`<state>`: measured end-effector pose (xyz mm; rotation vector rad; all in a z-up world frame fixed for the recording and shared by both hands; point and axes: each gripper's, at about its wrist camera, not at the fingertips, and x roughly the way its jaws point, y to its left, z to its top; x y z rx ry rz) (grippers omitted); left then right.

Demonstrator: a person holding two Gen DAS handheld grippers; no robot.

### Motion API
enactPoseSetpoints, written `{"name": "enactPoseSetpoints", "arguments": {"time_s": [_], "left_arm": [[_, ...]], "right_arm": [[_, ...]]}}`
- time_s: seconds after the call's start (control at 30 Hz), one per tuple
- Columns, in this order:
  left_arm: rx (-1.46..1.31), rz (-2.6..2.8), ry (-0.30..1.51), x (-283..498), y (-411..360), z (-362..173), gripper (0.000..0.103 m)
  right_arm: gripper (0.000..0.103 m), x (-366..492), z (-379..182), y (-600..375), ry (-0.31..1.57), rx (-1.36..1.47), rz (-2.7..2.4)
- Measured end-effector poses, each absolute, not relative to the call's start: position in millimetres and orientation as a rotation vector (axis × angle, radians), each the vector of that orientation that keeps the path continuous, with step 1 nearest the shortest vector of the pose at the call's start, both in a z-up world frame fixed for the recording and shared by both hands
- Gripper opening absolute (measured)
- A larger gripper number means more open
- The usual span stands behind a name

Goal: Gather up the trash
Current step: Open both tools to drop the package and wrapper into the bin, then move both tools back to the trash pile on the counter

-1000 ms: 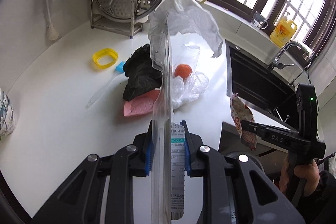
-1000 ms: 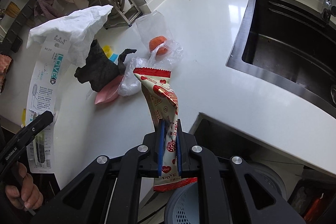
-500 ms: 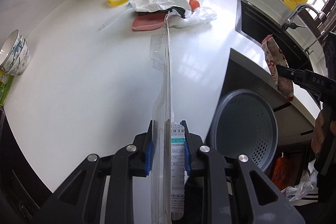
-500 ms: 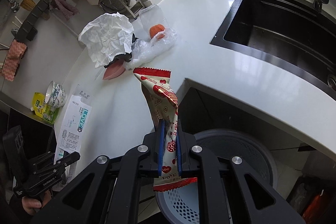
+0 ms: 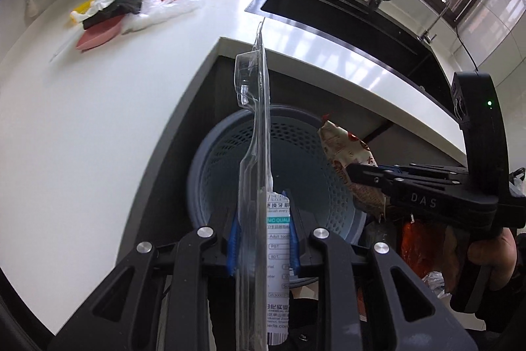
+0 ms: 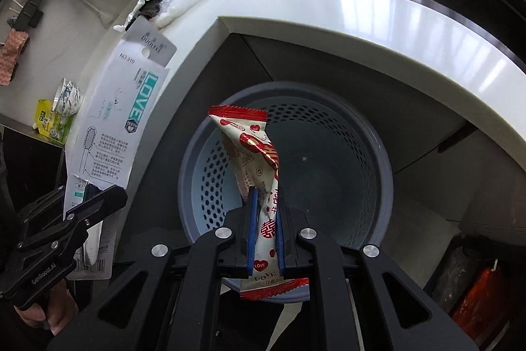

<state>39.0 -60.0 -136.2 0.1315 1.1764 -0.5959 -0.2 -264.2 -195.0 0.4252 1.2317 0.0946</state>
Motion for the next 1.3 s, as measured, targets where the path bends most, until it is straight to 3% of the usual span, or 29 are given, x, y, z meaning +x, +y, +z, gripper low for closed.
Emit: {"name": "enactPoseSetpoints", "arguments": {"time_s": [0.2,0.27,0.3,0.33,0.4,0.53,0.6,0.73,1.3], "left_arm": [[0.164,-0.583,1.2,30,-80,-144,0.029],[0.167,-0.569,1.201,27,-79,-143,0.034],[0.167,-0.562,1.2,26,-79,-142,0.042],[0.168,-0.55,1.196,26,-78,-140,0.057],[0.159,-0.53,1.175,24,-71,-135,0.068],[0.152,-0.503,1.171,22,-64,-126,0.068],[0.141,-0.493,1.173,21,-61,-122,0.068],[0.134,-0.471,1.156,17,-54,-109,0.069],[0.07,-0.316,1.011,48,18,-41,0.077]], "right_arm": [[0.013,-5,-192,-274,1.211,0.436,0.095],[0.037,-10,-186,-281,1.187,0.438,0.077],[0.041,-12,-182,-283,1.172,0.434,0.067],[0.044,-14,-179,-286,1.163,0.438,0.066],[0.044,-17,-173,-291,1.155,0.452,0.059],[0.044,-23,-144,-296,1.114,0.485,0.074],[0.051,-26,-126,-292,1.088,0.429,0.076],[0.053,-30,-106,-289,1.075,0.413,0.089],[0.055,6,-94,-268,1.057,0.467,0.132]]}}
